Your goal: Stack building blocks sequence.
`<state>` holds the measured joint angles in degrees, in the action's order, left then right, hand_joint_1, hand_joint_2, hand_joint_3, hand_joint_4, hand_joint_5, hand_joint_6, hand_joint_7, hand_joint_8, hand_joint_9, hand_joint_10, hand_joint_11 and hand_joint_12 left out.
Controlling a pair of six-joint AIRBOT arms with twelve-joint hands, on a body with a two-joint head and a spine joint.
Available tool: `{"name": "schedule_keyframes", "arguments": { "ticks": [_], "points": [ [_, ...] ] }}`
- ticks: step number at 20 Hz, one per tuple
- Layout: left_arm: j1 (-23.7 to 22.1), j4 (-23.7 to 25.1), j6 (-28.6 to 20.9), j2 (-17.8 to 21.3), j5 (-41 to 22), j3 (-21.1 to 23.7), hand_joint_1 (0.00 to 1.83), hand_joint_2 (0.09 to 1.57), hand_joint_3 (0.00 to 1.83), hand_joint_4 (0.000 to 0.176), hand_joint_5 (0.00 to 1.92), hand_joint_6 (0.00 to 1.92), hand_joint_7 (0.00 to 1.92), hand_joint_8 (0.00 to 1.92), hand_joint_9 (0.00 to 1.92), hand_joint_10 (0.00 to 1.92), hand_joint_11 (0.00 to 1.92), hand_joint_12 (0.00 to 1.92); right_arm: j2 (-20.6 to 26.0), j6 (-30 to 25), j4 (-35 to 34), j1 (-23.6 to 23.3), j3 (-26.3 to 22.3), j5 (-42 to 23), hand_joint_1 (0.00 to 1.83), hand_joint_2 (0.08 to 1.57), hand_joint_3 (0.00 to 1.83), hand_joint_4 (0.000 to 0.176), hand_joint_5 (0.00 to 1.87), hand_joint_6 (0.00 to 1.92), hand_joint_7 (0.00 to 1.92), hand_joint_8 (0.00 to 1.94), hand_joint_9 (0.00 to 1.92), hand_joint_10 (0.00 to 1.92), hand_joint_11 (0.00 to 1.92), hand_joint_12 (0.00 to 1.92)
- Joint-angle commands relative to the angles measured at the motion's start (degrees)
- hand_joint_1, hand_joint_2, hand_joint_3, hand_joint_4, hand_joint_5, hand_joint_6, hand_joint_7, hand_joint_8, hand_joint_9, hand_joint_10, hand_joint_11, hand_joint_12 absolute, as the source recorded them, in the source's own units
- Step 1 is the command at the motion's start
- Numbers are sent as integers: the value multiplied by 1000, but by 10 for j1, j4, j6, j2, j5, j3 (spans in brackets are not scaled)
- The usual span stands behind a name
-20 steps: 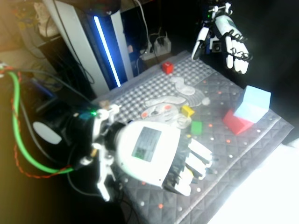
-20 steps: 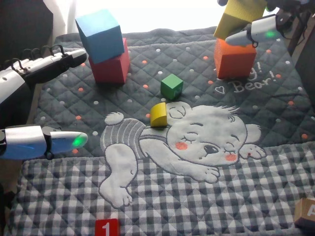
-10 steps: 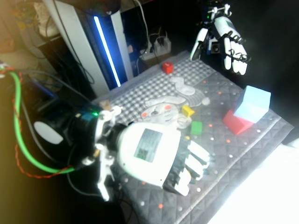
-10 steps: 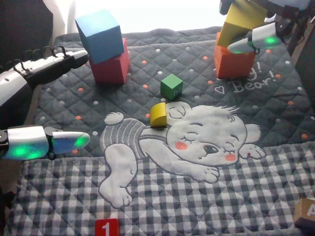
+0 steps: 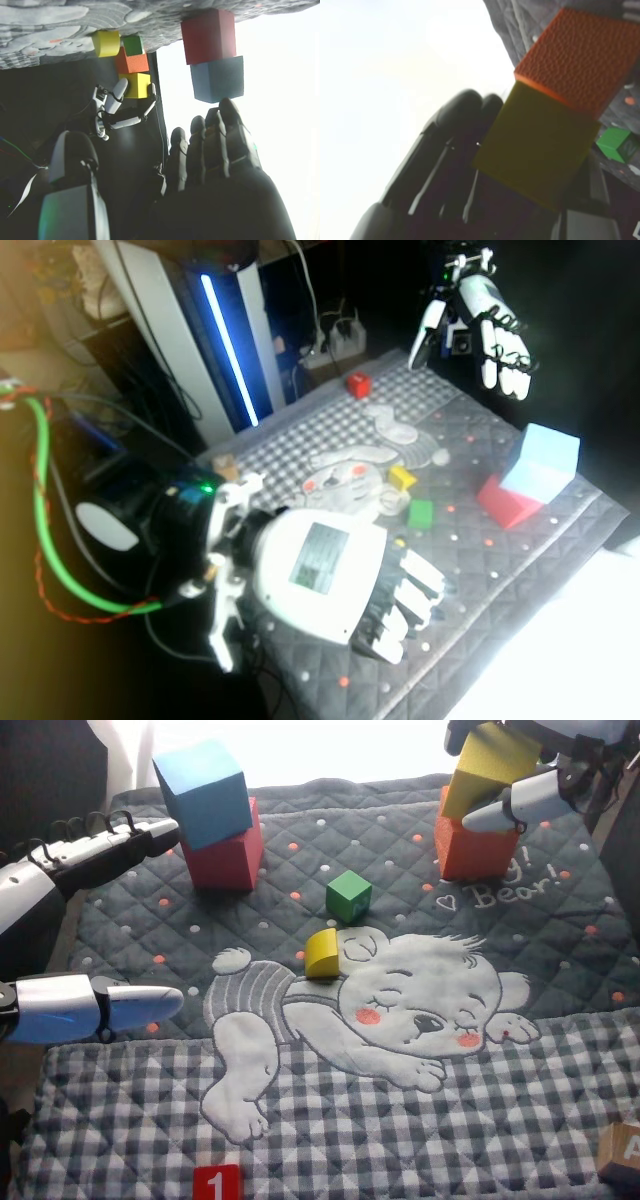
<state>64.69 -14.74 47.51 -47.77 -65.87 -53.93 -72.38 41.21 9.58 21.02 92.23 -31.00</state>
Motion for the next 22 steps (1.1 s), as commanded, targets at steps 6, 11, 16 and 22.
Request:
{"name": "schedule_keyframes", "arguments": {
  "ticks": [6,11,16,22],
  "points": [
    [-6,1,-7,-3,-73,-3,790,965,2,72,220,2,171,4,133,8,0,570,3,4,-7,0,-3,-46,1096,1054,0,31,367,0,598,19,869,107,505,1180],
    [-6,1,-8,-4,-74,-3,801,970,1,77,211,0,165,1,130,1,0,533,3,4,-7,0,-16,-55,818,1025,0,95,5,0,163,0,374,0,2,1174],
    [-6,0,-8,-4,-74,-3,773,981,3,75,198,0,160,0,120,2,0,487,15,4,-8,0,-38,-84,753,1017,0,109,0,0,130,0,263,9,0,905],
    [-6,-5,-8,1,-109,-4,721,961,0,86,165,1,120,0,90,0,0,315,81,4,-26,26,-109,-229,688,936,0,175,0,0,35,4,134,7,0,717]
  ]
}}
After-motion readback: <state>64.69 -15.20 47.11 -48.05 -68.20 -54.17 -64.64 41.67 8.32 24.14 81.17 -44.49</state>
